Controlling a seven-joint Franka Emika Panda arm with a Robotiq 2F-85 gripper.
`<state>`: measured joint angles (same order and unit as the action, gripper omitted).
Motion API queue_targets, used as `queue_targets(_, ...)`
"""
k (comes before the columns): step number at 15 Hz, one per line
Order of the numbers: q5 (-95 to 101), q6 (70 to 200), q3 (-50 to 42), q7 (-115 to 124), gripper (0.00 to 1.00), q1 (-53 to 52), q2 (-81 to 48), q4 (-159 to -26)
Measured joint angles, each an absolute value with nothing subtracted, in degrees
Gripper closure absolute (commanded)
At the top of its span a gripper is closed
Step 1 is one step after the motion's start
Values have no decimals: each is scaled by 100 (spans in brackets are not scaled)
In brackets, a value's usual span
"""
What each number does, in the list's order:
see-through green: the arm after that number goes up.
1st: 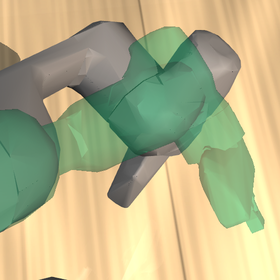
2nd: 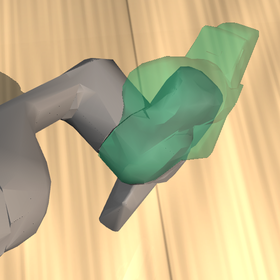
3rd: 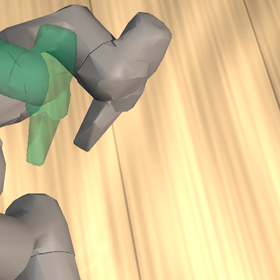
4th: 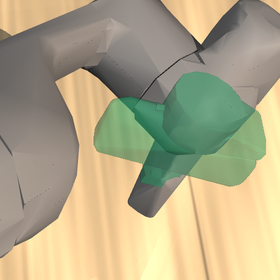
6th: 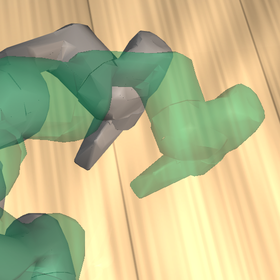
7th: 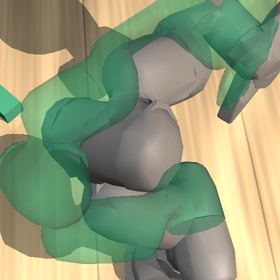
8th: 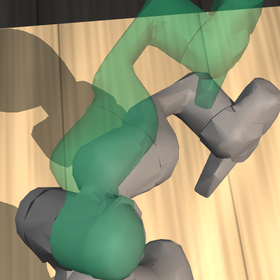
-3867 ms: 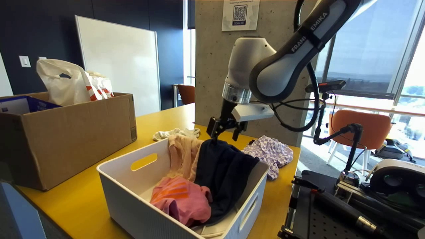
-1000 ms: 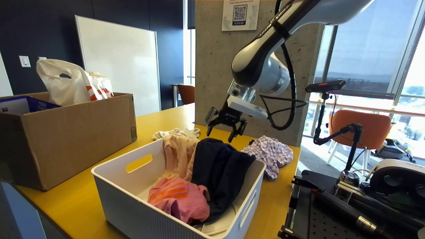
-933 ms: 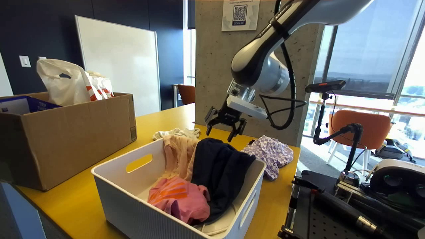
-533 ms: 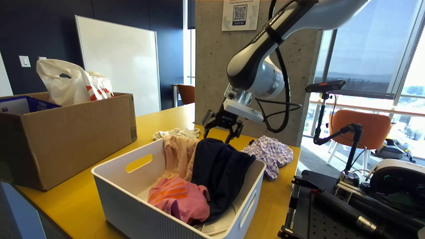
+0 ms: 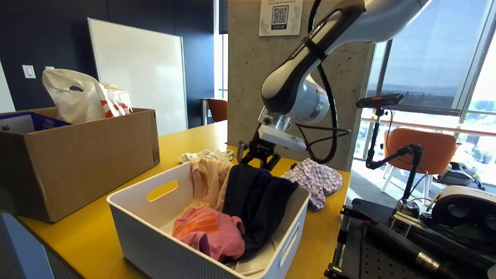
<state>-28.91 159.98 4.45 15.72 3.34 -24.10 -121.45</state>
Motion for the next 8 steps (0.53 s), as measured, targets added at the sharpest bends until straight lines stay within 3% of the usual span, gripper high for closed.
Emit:
queue_targets(4,-2897,16005,445,1569,99,344,-2376,-12166)
queue_targets(8,-2898,15978,445,1571,99,373,-2337,-12202)
